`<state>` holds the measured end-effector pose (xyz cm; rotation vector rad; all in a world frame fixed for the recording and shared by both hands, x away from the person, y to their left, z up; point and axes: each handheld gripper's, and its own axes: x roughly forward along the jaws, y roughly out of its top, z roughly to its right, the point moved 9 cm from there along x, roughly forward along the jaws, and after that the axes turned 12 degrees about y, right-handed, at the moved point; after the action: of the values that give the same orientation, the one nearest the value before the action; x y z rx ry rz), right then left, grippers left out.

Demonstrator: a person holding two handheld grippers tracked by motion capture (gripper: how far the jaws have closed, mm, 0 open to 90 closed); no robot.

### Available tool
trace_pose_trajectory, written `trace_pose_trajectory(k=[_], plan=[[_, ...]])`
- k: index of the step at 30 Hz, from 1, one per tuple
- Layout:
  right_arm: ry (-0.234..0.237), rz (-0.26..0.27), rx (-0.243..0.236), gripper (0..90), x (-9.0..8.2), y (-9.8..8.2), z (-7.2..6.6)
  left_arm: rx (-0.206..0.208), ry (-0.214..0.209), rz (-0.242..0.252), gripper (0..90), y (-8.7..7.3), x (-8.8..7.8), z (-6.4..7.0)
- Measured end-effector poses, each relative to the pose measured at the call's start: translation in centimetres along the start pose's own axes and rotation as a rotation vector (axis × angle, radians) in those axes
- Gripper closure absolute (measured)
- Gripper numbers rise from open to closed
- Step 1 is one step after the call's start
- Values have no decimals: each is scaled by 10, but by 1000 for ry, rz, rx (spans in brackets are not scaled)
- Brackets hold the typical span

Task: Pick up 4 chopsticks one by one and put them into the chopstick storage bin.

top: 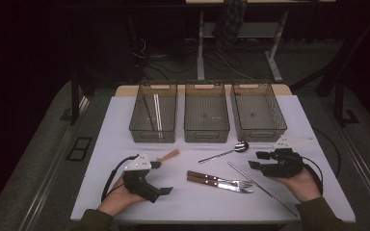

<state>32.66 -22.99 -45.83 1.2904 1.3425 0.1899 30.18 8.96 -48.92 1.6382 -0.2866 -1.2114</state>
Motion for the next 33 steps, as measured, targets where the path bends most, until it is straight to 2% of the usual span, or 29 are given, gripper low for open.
trace_pose_trajectory(k=[6, 9, 11, 15, 20, 33], plan=[[-18, -26, -2, 576, -7, -23, -1, 0, 2, -2, 0, 0, 0, -1], [-39, -52, -28, 584, -7, -31, 0, 1, 1, -3, 0, -1, 0, 0], [-47, -58, -11, 619, -7, -36, 0, 2, 2, -4, 0, -1, 0, 0], [-22, -69, 4, 641, -9, -43, -6, 6, 3, -6, 0, -1, 0, 0], [-8, -114, 19, 669, -10, -58, -10, 3, 3, -6, 0, -1, 0, 0], [4, -188, -5, 763, -1, -71, -11, 9, 0, -12, 0, -2, 0, 1]])
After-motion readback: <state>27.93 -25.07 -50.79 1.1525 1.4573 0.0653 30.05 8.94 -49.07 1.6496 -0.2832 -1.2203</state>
